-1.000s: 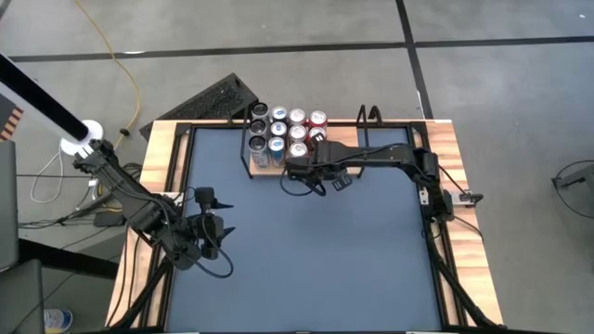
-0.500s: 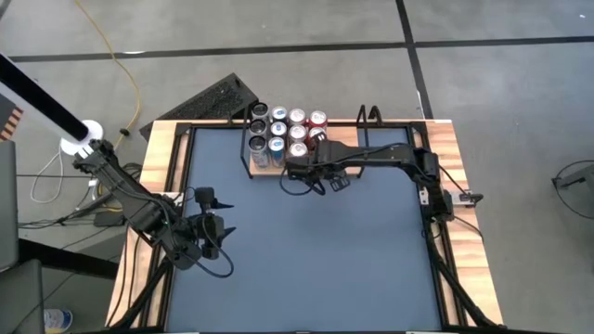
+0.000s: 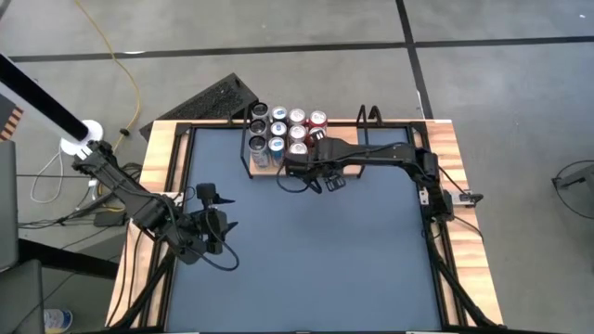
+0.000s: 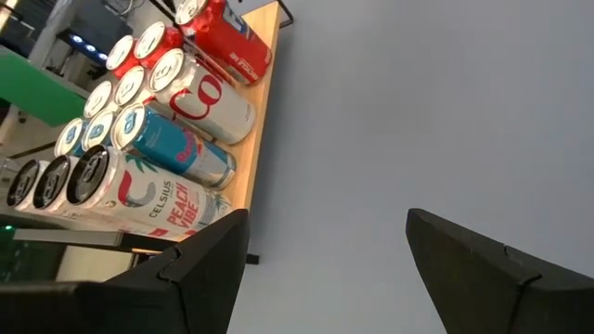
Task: Place canned beverage on shelf
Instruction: Put the red soda can aligned with the other red soda cans on the shelf
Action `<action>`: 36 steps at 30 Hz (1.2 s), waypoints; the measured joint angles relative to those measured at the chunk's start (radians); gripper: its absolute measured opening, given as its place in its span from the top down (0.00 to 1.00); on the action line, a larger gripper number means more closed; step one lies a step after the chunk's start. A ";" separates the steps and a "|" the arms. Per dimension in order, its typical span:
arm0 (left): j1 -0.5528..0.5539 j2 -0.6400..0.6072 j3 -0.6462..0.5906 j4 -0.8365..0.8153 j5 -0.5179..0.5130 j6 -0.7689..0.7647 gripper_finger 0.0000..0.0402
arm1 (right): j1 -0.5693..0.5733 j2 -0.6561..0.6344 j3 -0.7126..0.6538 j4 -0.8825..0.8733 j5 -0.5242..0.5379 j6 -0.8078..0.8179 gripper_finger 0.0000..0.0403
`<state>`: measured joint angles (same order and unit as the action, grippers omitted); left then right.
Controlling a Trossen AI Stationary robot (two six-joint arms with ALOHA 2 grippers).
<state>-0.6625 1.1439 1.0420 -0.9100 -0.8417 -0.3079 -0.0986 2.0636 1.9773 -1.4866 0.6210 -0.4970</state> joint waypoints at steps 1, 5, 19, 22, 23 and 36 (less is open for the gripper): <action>0.002 0.000 0.000 0.000 0.000 0.001 0.30 | 0.000 0.000 0.012 0.001 0.002 0.000 0.19; 0.004 0.000 0.000 0.000 0.000 0.001 0.30 | -0.003 0.000 0.042 0.006 0.028 -0.005 0.19; 0.003 0.000 0.000 -0.001 0.000 0.017 0.30 | 0.011 -0.181 0.084 -0.082 -0.068 0.505 0.21; 0.003 0.000 0.000 -0.001 0.001 0.017 0.30 | 0.010 -0.294 -0.091 -0.065 -0.036 0.644 0.27; 0.003 0.000 0.000 -0.001 0.004 0.019 0.30 | 0.021 -0.337 -0.165 -0.028 -0.020 0.672 0.30; 0.003 0.000 0.000 0.000 -0.028 0.035 0.30 | 0.102 -0.585 -0.918 0.922 0.014 0.796 0.95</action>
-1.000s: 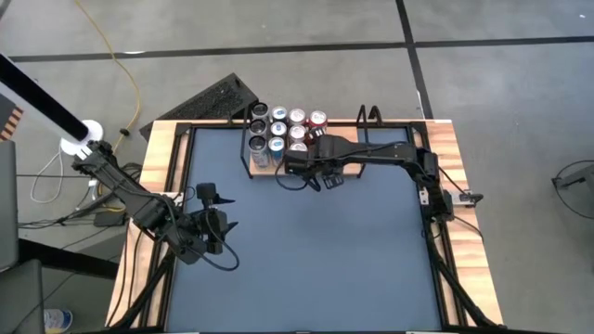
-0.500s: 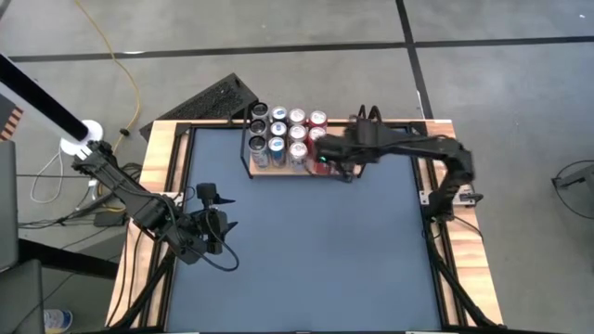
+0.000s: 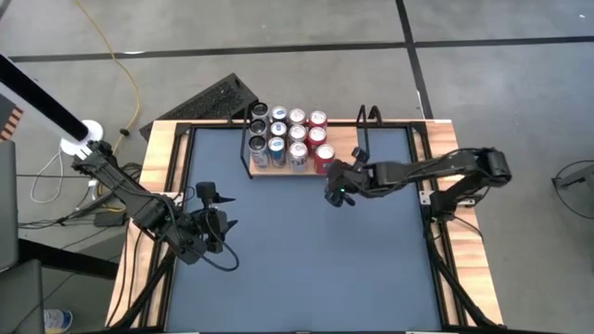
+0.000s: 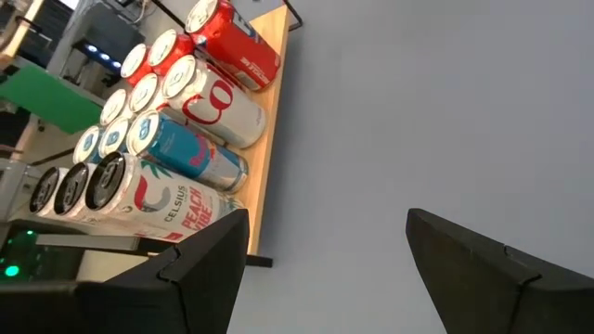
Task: Place canned beverage on shelf
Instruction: Put the red soda can aligned with the other red soda cans on the shelf
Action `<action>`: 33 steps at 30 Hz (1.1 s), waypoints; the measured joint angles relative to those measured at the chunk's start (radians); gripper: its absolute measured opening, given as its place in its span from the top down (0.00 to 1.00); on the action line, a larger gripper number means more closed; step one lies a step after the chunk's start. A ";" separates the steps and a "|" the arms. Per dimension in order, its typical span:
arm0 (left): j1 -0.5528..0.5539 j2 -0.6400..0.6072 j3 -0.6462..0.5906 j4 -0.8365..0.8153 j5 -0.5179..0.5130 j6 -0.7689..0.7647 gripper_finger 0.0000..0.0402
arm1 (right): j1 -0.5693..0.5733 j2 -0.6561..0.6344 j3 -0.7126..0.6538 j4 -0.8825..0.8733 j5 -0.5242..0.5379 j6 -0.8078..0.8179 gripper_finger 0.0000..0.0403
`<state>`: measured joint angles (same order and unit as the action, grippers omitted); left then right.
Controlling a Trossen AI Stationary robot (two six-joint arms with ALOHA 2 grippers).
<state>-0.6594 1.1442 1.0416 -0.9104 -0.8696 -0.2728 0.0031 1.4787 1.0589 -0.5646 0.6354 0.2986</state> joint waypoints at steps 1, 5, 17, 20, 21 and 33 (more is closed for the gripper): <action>0.000 0.000 0.000 0.000 0.000 -0.002 0.30 | -0.004 0.016 -0.004 0.002 0.012 0.000 0.97; 0.000 0.000 0.000 0.000 0.000 -0.020 0.30 | -0.016 0.067 -0.003 -0.001 0.067 0.007 0.97; 0.000 0.000 0.000 -0.003 -0.002 -0.007 0.30 | -0.053 0.219 0.006 0.076 0.075 0.001 1.00; 0.000 0.000 0.000 -0.008 -0.002 -0.017 0.30 | -0.041 0.238 0.023 0.091 0.070 -0.023 1.00; 0.000 0.000 0.000 -0.009 -0.001 -0.021 0.30 | -0.037 0.238 0.027 0.095 0.070 -0.036 1.00; 0.000 0.000 0.000 -0.016 -0.007 -0.033 0.30 | 0.024 0.236 0.108 0.088 0.074 -0.140 1.00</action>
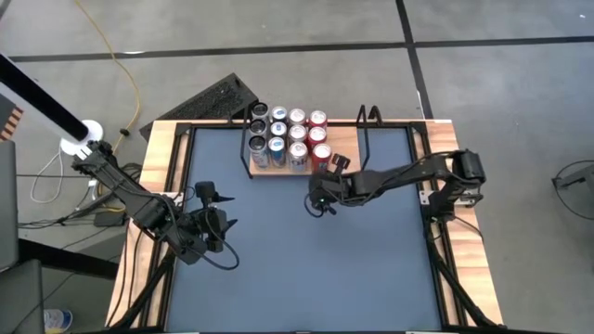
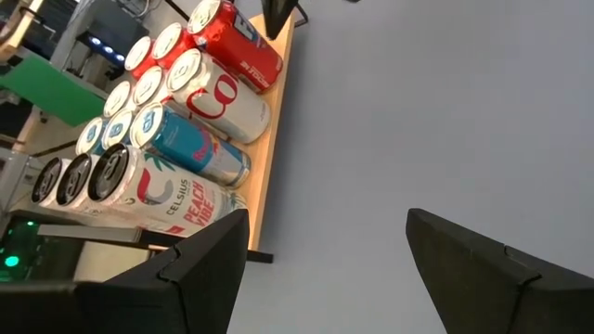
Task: Place canned beverage on shelf
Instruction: Put the red soda can aligned with the other red soda cans on the shelf
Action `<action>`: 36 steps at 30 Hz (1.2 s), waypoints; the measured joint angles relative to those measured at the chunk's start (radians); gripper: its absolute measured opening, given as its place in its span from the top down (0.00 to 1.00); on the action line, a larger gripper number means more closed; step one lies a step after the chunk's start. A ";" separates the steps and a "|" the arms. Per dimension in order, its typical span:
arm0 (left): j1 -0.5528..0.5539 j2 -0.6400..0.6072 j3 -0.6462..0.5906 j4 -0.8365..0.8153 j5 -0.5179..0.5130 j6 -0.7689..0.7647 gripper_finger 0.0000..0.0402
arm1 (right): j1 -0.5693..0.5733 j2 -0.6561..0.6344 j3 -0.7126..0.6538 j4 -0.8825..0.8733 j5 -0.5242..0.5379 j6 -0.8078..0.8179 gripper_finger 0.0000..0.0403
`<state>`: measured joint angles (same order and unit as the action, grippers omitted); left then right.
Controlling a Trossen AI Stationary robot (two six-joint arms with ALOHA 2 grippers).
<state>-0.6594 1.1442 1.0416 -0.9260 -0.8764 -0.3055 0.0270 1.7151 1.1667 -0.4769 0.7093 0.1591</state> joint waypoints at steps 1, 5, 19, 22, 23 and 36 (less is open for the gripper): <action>0.000 0.000 0.000 0.000 0.000 -0.004 0.30 | 0.007 -0.006 0.003 -0.020 0.000 -0.001 1.00; 0.000 0.000 0.000 -0.005 0.000 -0.009 0.30 | 0.021 -0.018 0.003 -0.078 0.003 -0.003 1.00; 0.000 0.000 0.000 -0.005 -0.002 0.008 0.30 | -0.069 0.000 0.002 0.058 -0.007 -0.100 1.00; 0.000 0.000 0.000 -0.005 -0.002 0.008 0.30 | -0.079 0.000 0.002 0.081 -0.007 -0.110 1.00; 0.000 0.000 0.000 -0.005 -0.002 0.008 0.30 | -0.082 0.000 0.002 0.083 -0.007 -0.110 1.00; 0.000 0.000 0.000 -0.003 -0.003 -0.010 0.30 | 0.057 -0.113 0.056 -0.178 0.036 0.063 1.00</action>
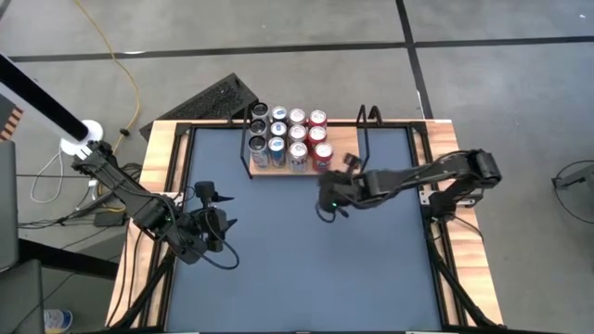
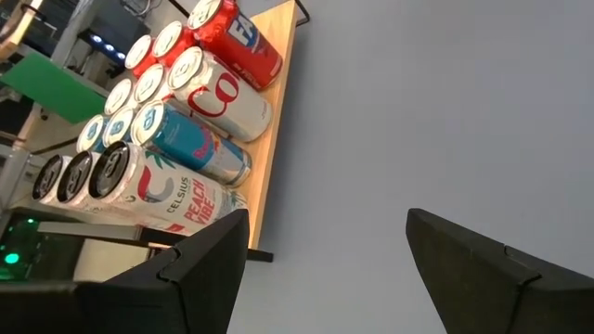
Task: Place canned beverage on shelf
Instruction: Put the red soda can aligned with the other red soda cans on the shelf, then return to Home Position
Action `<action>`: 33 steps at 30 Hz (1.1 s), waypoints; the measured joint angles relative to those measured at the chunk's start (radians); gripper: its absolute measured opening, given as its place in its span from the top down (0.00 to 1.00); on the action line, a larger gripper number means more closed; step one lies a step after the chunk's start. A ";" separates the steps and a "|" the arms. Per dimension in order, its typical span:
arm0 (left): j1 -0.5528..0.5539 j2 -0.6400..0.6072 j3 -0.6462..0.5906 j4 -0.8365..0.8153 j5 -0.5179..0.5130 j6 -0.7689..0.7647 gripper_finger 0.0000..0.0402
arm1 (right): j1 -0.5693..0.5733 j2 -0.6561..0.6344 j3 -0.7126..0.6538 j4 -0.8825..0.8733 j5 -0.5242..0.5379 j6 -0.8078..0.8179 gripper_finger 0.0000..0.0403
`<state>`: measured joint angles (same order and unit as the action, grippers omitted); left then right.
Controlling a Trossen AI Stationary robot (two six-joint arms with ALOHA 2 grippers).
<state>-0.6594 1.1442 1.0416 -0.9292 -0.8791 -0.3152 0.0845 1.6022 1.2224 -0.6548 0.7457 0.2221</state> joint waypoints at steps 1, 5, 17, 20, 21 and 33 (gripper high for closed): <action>0.000 0.000 0.000 0.000 0.000 -0.002 0.30 | 0.011 -0.015 0.000 -0.072 0.037 0.076 1.00; 0.000 -0.017 0.000 -0.001 0.000 -0.003 0.30 | 0.015 -0.040 -0.028 -0.236 0.183 0.340 1.00; -0.005 -0.114 0.000 0.005 0.000 -0.009 0.30 | -0.088 0.061 -0.101 0.014 0.253 0.219 1.00; -0.006 -0.118 0.000 0.003 0.001 -0.006 0.30 | -0.108 0.072 -0.101 0.064 0.235 0.185 1.00; -0.006 -0.118 0.000 0.003 0.002 -0.007 0.30 | -0.112 0.074 -0.101 0.083 0.232 0.165 1.00; -0.006 -0.118 0.000 -0.001 0.003 -0.010 0.30 | -0.102 0.074 -0.100 0.107 0.177 0.105 1.00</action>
<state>-0.6651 1.0264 1.0416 -0.9302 -0.8757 -0.3251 -0.0172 1.6765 1.1225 -0.5473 0.9231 0.3270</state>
